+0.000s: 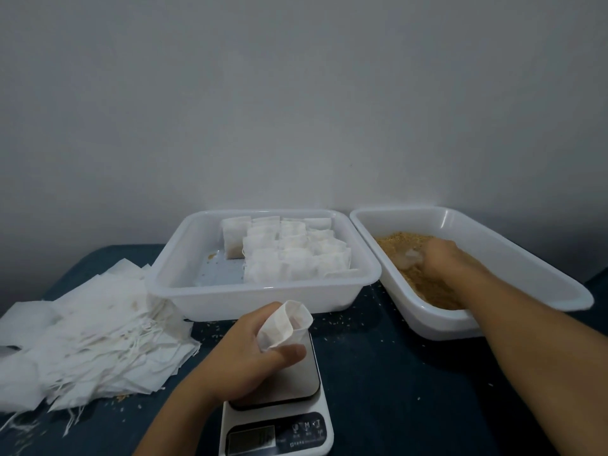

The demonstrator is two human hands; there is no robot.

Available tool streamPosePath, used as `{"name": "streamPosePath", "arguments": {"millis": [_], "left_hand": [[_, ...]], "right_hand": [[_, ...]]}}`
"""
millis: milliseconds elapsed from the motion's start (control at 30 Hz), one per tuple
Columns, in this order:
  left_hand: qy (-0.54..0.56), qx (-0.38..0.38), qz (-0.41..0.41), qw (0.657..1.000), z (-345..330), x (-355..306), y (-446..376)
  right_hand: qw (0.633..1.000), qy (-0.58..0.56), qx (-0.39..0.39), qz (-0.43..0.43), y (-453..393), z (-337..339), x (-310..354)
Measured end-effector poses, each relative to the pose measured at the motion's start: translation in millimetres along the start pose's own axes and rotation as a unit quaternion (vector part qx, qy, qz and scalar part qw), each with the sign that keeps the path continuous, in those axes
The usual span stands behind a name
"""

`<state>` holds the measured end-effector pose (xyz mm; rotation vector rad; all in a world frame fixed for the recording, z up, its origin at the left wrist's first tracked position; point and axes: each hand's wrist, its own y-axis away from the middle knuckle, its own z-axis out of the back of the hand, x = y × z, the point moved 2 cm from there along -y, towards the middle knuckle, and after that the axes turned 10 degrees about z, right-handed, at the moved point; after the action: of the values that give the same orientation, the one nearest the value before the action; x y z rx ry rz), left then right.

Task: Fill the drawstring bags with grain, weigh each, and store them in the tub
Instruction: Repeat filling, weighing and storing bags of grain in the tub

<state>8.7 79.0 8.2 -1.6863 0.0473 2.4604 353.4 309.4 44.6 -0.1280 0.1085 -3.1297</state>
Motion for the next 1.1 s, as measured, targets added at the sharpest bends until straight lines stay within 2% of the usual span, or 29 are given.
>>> {"name": "streamPosePath", "arguments": {"millis": [133,233,333,467,733,800,867,967,1100], "left_hand": [[-0.003,-0.010,0.010,1.000,1.9,2.5,-0.4],[0.008,-0.026,0.010,1.000,1.4,3.9,-1.0],[0.022,-0.036,0.013,0.999,0.0,4.8,-2.0],[0.050,-0.051,0.022,0.997,0.2,6.1,-2.0],[0.102,-0.093,0.029,0.990,3.7,11.2,-5.9],[0.109,-0.118,0.026,0.987,5.1,12.3,-7.4],[0.122,-0.144,0.028,0.982,6.1,13.4,-8.6],[0.151,-0.173,0.025,0.973,7.3,15.1,-10.0],[0.172,-0.197,0.046,0.964,9.2,17.6,-11.8]], "right_hand": [[0.994,-0.107,0.022,0.013,-7.3,-8.9,0.0],[0.975,-0.222,0.020,-0.006,-6.3,-11.9,-5.4],[0.944,-0.327,-0.025,-0.040,-2.3,-9.9,-9.2],[0.913,-0.397,-0.085,-0.049,9.6,-3.4,-6.2],[0.854,-0.488,-0.172,0.051,66.0,28.7,23.5],[0.844,-0.504,-0.157,0.090,86.3,40.8,31.9],[0.849,-0.494,-0.127,0.136,104.7,51.7,42.1],[0.833,-0.511,-0.034,0.207,125.4,62.5,56.3],[0.854,-0.441,0.032,0.273,141.8,78.5,64.2]]}}
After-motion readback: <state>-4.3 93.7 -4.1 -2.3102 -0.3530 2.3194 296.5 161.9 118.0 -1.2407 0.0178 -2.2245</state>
